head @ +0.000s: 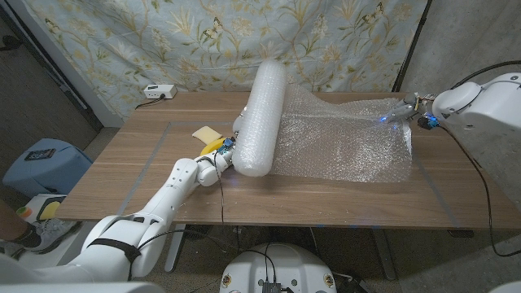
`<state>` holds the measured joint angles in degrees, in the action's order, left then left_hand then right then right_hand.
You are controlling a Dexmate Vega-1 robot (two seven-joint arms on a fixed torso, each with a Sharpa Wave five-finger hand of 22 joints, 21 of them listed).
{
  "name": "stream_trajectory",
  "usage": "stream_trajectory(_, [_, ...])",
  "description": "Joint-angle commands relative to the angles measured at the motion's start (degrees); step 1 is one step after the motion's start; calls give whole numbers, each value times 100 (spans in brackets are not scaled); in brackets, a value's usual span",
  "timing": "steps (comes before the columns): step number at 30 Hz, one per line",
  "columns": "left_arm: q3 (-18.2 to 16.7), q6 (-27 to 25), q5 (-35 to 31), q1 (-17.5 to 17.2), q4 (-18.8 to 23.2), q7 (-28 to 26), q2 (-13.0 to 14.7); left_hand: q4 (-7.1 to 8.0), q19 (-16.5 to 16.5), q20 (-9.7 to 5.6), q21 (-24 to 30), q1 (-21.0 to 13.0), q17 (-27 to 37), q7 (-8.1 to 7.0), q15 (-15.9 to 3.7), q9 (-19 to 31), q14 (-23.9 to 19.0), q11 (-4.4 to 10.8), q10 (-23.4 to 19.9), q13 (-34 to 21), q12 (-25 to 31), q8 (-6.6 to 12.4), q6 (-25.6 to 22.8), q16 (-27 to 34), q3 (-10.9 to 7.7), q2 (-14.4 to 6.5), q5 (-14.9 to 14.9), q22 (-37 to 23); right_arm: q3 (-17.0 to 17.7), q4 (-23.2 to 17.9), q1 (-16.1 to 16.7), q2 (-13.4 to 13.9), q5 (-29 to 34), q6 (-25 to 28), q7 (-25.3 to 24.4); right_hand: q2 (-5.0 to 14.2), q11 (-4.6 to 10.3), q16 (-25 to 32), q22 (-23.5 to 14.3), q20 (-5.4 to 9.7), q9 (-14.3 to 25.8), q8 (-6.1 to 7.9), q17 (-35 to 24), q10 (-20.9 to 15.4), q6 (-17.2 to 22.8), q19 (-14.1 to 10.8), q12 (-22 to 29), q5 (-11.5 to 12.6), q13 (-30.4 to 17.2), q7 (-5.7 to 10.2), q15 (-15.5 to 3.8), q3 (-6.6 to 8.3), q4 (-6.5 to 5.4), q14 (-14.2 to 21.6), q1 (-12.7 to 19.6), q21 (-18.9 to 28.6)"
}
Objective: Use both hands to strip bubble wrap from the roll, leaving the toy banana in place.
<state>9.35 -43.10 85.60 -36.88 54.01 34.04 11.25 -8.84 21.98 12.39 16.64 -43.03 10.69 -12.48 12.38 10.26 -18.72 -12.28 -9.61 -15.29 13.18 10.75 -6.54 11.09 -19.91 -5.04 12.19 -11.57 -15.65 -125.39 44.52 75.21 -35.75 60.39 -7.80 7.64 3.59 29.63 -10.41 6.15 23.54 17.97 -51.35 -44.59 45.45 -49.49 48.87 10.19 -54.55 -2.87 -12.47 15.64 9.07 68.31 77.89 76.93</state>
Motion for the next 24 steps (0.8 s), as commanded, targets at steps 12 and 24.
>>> stream_trajectory(12, [-77,26,191,-199,336,-189,104,8,12,-14,1,44,7,-10,-3,13,9,-12,23,-10,28,-2,15,-8,-11,14,-2,-30,-157,75,-182,-5,166,46,148,-4,-21,-17,-6,670,25,-45,-23,-46,45,25,-38,59,-35,-18,-15,8,0,35,58,-14])
stream_trajectory(24, [-104,29,281,-199,326,-184,158,16,9,-14,-7,66,8,-11,0,13,12,-11,61,-10,14,-5,19,-10,-13,18,-4,-30,-334,113,-362,-121,296,113,225,-7,1,-30,-7,668,34,-59,-25,-66,50,22,-58,59,-28,-6,-22,9,2,31,57,-15])
